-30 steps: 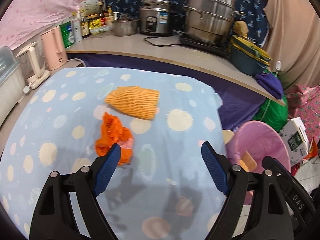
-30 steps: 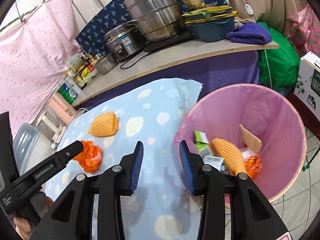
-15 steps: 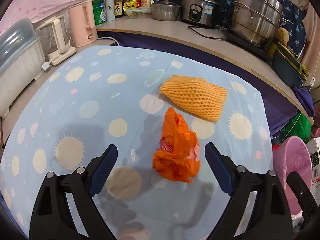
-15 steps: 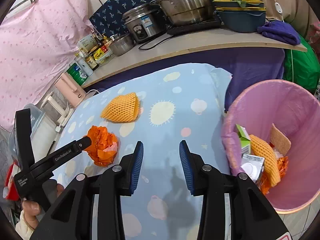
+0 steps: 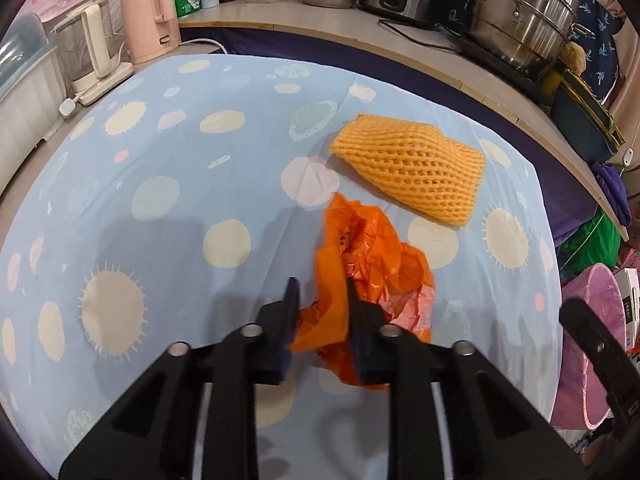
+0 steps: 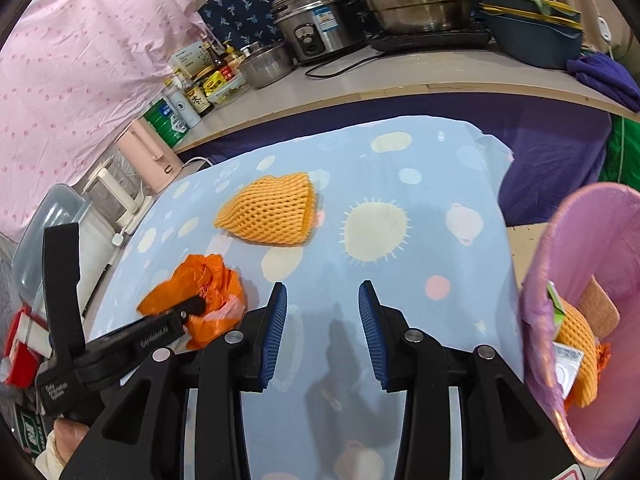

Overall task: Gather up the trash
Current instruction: 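Grasp the orange plastic bag with the left gripper while the right grasps the foam net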

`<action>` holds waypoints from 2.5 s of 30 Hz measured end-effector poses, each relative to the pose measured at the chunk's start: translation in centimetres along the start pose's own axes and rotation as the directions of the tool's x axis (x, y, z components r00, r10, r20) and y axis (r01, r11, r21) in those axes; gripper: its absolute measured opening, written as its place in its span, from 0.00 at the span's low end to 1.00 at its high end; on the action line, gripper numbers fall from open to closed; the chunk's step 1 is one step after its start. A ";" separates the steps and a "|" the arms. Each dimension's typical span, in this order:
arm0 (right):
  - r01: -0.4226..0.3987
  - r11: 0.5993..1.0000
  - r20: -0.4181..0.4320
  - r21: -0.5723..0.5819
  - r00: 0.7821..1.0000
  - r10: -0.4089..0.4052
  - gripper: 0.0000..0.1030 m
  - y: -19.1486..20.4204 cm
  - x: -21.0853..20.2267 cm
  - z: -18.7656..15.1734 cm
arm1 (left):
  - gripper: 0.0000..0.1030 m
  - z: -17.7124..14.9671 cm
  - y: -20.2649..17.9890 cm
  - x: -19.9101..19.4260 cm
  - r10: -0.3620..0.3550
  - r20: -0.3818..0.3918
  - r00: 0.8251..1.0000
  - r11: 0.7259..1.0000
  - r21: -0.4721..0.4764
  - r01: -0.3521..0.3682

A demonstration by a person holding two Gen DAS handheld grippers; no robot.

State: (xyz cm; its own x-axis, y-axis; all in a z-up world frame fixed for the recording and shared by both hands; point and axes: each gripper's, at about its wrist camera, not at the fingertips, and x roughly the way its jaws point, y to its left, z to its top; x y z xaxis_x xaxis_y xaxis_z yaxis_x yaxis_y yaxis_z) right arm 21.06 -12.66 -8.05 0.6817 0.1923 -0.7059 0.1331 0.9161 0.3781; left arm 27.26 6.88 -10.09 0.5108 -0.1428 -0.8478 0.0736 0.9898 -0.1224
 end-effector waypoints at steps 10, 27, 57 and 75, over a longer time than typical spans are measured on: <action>-0.013 0.997 -0.035 -0.073 0.999 0.011 0.41 2.9 5.3 3.1 | 0.17 -0.4 2.5 -1.1 0.071 0.024 0.997 0.997 0.000 -0.071; -0.029 0.995 -0.100 -0.098 0.995 0.019 0.13 5.1 12.6 5.7 | 0.17 -0.7 3.4 -0.9 0.084 0.010 0.996 0.996 0.001 -0.084; -0.121 0.971 -0.124 -0.206 0.987 0.097 0.61 8.4 15.5 8.9 | 0.17 0.3 6.0 -2.4 0.097 0.041 0.994 0.995 -0.041 -0.095; -0.132 0.989 -0.148 -0.072 0.982 0.120 0.08 3.5 5.1 -0.6 | 0.17 -1.1 5.0 -3.8 0.090 0.045 0.995 0.996 -0.029 -0.088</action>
State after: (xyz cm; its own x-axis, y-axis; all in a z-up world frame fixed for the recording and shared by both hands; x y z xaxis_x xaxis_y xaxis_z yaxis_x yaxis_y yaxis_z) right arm 24.57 -8.31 -10.65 0.5785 0.3512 -0.7362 -0.0106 0.9057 0.4238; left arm 24.71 12.33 -8.01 0.5530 -0.0534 -0.8314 0.0030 0.9981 -0.0621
